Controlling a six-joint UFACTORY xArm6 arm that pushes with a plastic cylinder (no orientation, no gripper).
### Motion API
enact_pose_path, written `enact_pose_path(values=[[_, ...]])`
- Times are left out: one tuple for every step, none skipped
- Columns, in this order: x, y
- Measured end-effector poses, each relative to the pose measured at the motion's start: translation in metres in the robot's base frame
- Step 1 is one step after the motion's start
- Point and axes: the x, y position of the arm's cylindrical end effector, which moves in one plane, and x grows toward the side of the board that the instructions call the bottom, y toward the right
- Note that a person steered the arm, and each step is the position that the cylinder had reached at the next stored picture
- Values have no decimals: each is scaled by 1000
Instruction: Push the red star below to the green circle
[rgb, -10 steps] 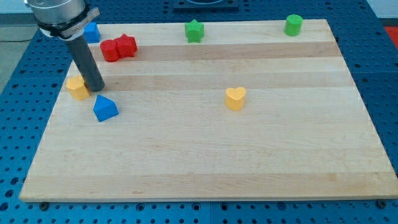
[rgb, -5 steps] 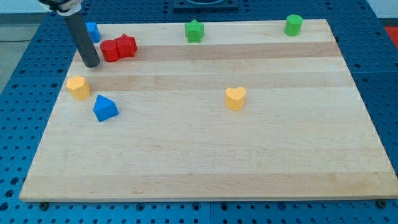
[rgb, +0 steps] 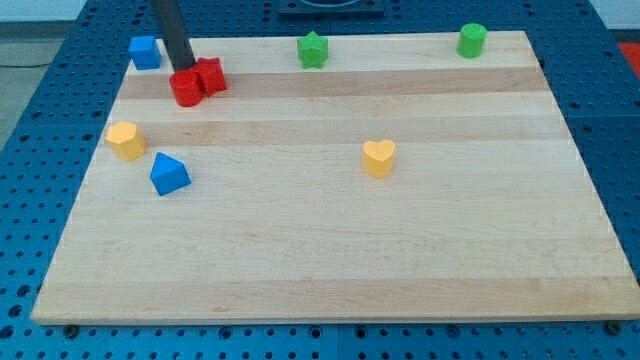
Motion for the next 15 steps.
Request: enact_pose_path(values=[[4,36],[13,79],[34,90],[51,110],[77,141],[107,151],[121,176],[101,184],[77,184],[75,205],[75,240],[75,282],[75,319],[55,323],[41,341]])
